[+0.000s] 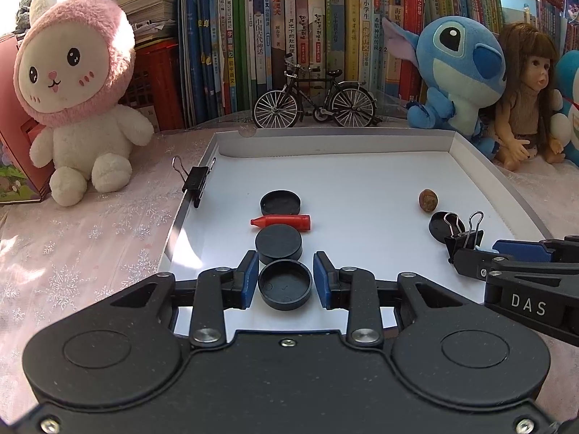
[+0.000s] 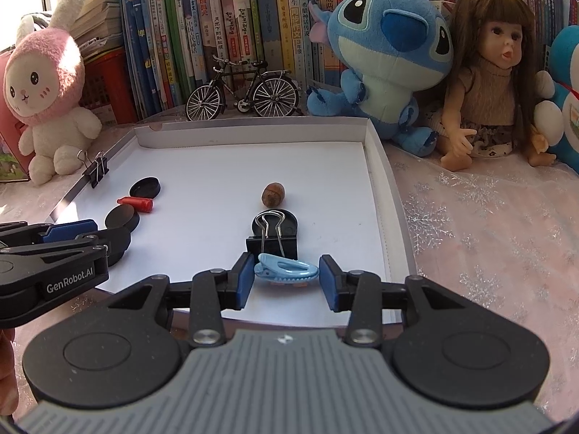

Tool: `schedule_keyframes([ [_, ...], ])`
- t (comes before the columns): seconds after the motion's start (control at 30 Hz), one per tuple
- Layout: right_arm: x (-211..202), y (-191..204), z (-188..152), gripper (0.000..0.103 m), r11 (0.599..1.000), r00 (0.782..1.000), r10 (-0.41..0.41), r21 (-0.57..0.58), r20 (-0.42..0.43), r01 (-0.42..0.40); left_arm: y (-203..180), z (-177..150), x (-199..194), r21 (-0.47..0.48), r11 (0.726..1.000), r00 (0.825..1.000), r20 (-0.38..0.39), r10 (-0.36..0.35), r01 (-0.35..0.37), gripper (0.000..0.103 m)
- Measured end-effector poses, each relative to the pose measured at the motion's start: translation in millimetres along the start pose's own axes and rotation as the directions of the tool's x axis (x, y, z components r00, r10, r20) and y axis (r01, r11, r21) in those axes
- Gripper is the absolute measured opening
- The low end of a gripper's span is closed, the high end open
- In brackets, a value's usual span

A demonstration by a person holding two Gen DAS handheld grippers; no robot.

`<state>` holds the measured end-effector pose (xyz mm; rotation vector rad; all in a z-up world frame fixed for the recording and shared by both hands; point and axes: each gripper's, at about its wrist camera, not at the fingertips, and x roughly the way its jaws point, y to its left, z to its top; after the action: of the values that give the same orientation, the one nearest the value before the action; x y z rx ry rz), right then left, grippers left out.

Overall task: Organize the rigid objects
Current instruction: 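Open the left gripper to set the cup on the stack while the right releases the blue clip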

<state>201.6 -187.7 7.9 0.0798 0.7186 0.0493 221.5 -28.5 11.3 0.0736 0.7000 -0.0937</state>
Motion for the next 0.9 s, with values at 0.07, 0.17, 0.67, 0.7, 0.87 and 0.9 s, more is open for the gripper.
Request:
schedule_keyframes([
  [0.07, -0.8, -0.4, -0.3, 0.058, 1.0, 1.0, 0.001, 0.003, 0.002, -0.001, 0.4, -0.2, -1.2, -0.003, 1.0, 1.0, -0.001, -0.006, 0.006, 0.04],
  [0.17, -3.1, -0.8, -1.3, 0.058, 1.0, 1.0, 0.007, 0.004, 0.004, -0.007, 0.6, -1.0, -4.4, 0.004, 1.0, 1.0, 0.006, -0.008, 0.008, 0.043],
  [0.67, -23.5, -0.8, -4.2, 0.069, 1.0, 0.999, 0.023, -0.018, 0.042, -0.022, -0.6, -4.8, -27.3, 0.022, 1.0, 0.999, 0.04, -0.015, 0.014, 0.069],
  [0.7, -25.7, -0.7, -4.7, 0.07, 0.999, 0.999, 0.025, -0.023, 0.046, -0.024, -0.9, -5.3, -29.2, 0.025, 1.0, 0.999, 0.044, -0.017, 0.016, 0.072],
  [0.87, -39.0, 1.2, -8.5, 0.076, 0.997, 0.997, 0.027, -0.068, 0.079, -0.022, -4.0, -10.3, -43.4, 0.055, 0.998, 0.997, 0.065, -0.035, 0.032, 0.077],
  [0.9, -41.8, 1.4, -9.6, 0.077, 0.997, 0.996, 0.03, -0.074, 0.085, -0.023, -4.8, -11.8, -46.7, 0.059, 0.998, 0.997, 0.068, -0.039, 0.035, 0.077],
])
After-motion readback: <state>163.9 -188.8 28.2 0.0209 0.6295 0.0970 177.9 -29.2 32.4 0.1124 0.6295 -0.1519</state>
